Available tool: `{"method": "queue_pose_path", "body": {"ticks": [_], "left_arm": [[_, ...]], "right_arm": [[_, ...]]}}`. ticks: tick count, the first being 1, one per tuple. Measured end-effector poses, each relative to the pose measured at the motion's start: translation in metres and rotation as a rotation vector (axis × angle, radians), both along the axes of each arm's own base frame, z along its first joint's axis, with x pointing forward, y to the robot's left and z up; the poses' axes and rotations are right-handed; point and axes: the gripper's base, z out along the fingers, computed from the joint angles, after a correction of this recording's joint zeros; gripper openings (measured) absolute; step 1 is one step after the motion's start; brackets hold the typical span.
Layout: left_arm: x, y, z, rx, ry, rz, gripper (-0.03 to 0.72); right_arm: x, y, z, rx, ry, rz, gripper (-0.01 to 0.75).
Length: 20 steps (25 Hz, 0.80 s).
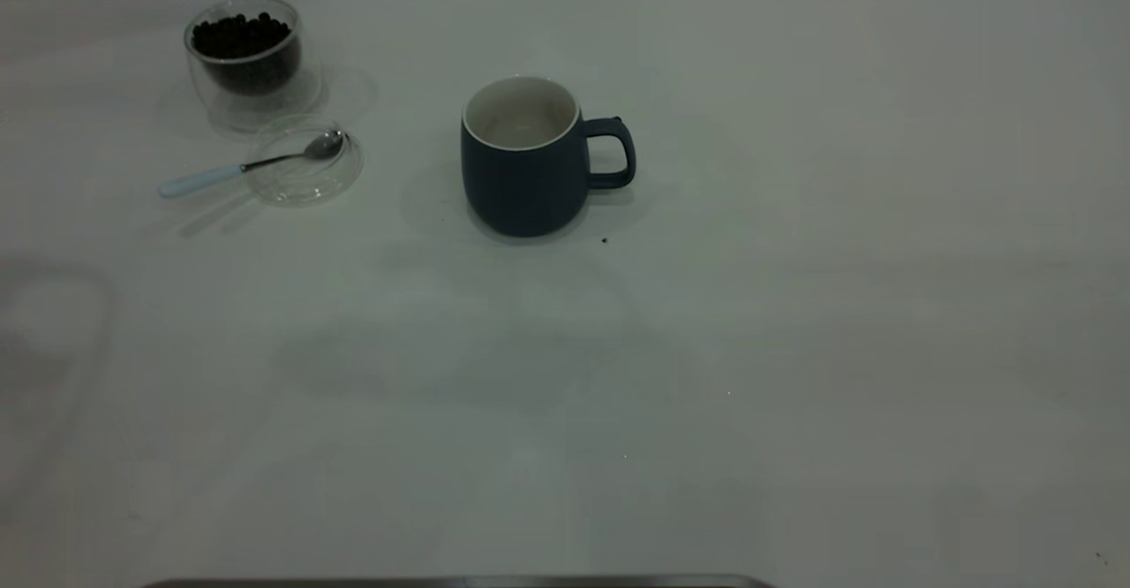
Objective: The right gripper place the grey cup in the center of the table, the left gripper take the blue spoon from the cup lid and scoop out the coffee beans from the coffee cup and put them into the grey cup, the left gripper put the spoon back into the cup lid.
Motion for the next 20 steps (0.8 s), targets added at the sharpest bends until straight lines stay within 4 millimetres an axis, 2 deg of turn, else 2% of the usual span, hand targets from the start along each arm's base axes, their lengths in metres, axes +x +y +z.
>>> {"method": "queue_pose_path", "body": {"ticks": [6,8,11,14,20], "left_arm": [[-0.035,-0.023,0.040,-0.001,-0.153,-0.078,0.387],[-0.055,-0.028,0.055,-0.013,-0.224,-0.100,0.387],[-0.090,-0.032,0.065,-0.045,-0.307,-0.117,0.383],[-0.127,-0.033,0.056,-0.082,-0.342,-0.118,0.383],[-0.182,-0.032,0.016,-0.113,-0.356,-0.101,0.381]], "right_arm": [[0.000,0.000,0.000,0.000,0.000,0.000,0.453],[0.000,0.000,0.000,0.000,0.000,0.000,0.453],[0.000,0.000,0.000,0.000,0.000,0.000,0.453],[0.000,0.000,0.000,0.000,0.000,0.000,0.453],[0.000,0.000,0.000,0.000,0.000,0.000,0.453]]}}
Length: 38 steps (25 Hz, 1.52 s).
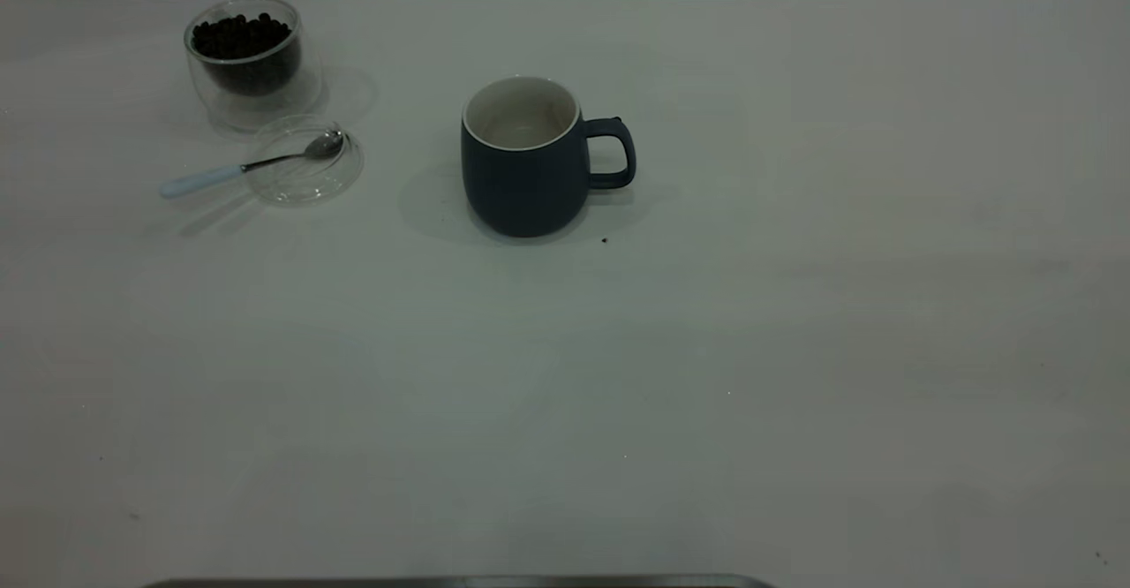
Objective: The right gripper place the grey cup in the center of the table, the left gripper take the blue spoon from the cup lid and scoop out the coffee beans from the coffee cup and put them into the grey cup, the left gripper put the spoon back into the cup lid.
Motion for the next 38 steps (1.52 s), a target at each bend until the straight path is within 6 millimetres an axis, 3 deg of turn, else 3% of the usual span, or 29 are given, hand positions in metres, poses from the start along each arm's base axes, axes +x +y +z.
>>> {"method": "queue_pose_path", "body": {"ticks": [7,12,20,38], "left_arm": [[-0.049,0.003,-0.041,-0.012,-0.082,0.006,0.381],[-0.067,0.002,-0.069,-0.006,-0.116,-0.032,0.381],[-0.082,0.002,-0.071,-0.018,-0.214,-0.037,0.381],[-0.078,-0.002,-0.077,-0.060,-0.216,-0.050,0.381]], "right_arm": [[0.000,0.000,0.000,0.000,0.000,0.000,0.453],[0.000,0.000,0.000,0.000,0.000,0.000,0.453],[0.000,0.000,0.000,0.000,0.000,0.000,0.453],[0.000,0.000,0.000,0.000,0.000,0.000,0.453]]}}
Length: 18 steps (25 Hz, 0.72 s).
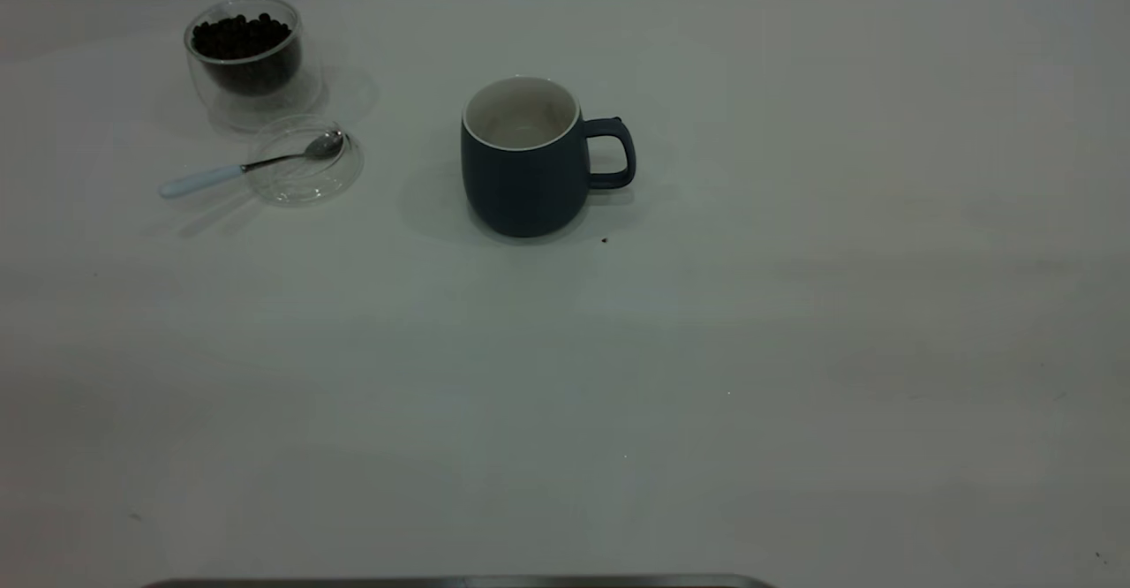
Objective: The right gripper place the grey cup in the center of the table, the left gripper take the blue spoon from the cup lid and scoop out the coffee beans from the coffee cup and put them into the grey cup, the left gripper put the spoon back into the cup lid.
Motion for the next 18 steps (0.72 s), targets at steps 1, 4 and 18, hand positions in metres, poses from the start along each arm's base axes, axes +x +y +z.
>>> {"method": "queue_pose_path", "body": {"ticks": [1,4,18], "left_arm": [[0.000,0.000,0.000,0.000,0.000,0.000,0.381],[-0.006,0.000,0.000,-0.003,-0.046,0.010,0.381],[-0.017,0.000,-0.002,-0.012,-0.110,0.021,0.381]], "right_arm": [[0.000,0.000,0.000,0.000,0.000,0.000,0.453],[0.000,0.000,0.000,0.000,0.000,0.000,0.453],[0.000,0.000,0.000,0.000,0.000,0.000,0.453]]}}
